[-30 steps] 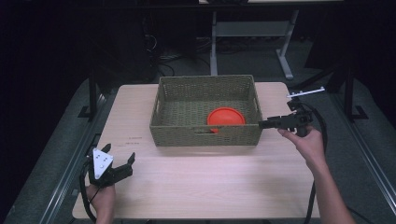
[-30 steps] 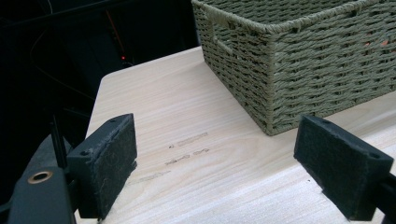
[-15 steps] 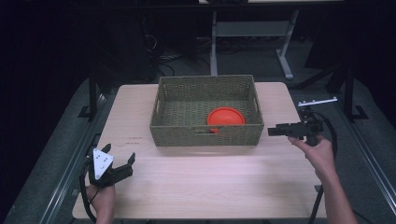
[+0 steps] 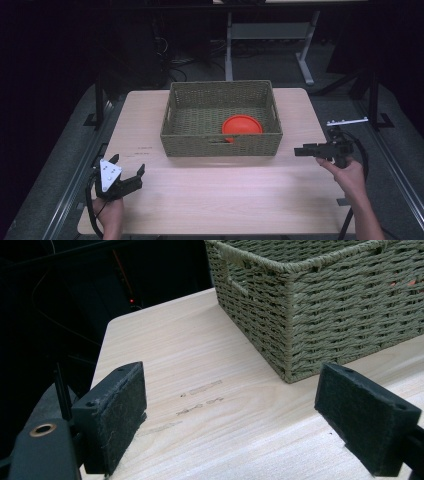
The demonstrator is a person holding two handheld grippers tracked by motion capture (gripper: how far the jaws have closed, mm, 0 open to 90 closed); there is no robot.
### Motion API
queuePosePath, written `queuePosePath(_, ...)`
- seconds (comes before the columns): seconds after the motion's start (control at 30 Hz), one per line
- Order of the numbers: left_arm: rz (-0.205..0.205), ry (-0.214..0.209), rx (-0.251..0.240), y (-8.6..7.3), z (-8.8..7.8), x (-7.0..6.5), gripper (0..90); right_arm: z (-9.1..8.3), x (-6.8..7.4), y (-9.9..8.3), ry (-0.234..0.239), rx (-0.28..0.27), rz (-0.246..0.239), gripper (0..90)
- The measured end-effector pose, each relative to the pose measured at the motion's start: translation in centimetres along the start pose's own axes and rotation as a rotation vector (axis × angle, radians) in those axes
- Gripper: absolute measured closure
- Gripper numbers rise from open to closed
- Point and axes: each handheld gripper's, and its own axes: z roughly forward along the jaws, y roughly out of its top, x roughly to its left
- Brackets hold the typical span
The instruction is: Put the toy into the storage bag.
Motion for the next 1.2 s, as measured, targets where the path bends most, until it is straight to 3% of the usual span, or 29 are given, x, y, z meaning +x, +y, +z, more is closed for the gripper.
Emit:
queuePosePath(0.37,-0.001,-0.001,-0.002,0.0,0.1,0.0,12.7,0.2,-0.6,-1.8,-0.008,0.013,0.014,25.5)
queuePosePath(1.2,0.002,-0.005,-0.003,0.0,0.1,-0.1,12.7,0.5,-1.7,-7.9,0.020,-0.062,0.049,24.2)
